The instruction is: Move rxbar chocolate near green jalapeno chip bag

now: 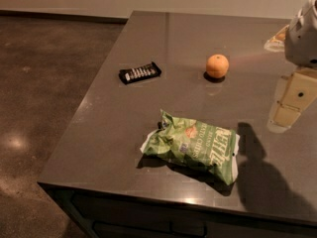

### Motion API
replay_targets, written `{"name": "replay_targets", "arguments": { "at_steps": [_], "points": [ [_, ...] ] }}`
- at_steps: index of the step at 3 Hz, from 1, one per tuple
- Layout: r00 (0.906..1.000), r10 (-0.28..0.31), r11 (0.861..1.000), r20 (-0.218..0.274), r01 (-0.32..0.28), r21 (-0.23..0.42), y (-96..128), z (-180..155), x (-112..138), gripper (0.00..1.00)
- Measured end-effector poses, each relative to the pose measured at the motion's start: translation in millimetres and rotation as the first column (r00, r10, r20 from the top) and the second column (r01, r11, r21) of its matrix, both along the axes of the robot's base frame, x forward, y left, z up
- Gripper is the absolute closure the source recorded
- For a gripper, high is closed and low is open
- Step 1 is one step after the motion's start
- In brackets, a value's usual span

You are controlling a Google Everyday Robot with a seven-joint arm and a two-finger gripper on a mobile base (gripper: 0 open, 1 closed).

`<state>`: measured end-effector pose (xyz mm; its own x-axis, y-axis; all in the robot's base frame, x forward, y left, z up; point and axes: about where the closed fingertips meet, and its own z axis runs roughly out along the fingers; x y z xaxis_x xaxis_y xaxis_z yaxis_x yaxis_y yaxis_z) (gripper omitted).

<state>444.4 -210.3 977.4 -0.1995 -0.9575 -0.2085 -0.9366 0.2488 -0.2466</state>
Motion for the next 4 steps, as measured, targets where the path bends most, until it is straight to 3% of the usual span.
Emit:
{"name": "replay_targets", "arguments": {
  "at_steps": [1,2,3,4],
  "points": [
    [0.9999,0.01,0.998,-0.008,-0.009,0.065,14.1,-3.7,38.4,0.0],
    [0.9999,0.009,0.992,-0.011,-0.008,0.124,29.4,-5.8,98.0,0.0],
    [0.9994,0.033,0.989,-0.014,-0.031,0.145,52.2,-17.5,143.7,0.0],
    [0.9959,0.089,0.989,-0.017,-0.086,0.12,78.8,-33.6,181.4,0.0]
  ]
}}
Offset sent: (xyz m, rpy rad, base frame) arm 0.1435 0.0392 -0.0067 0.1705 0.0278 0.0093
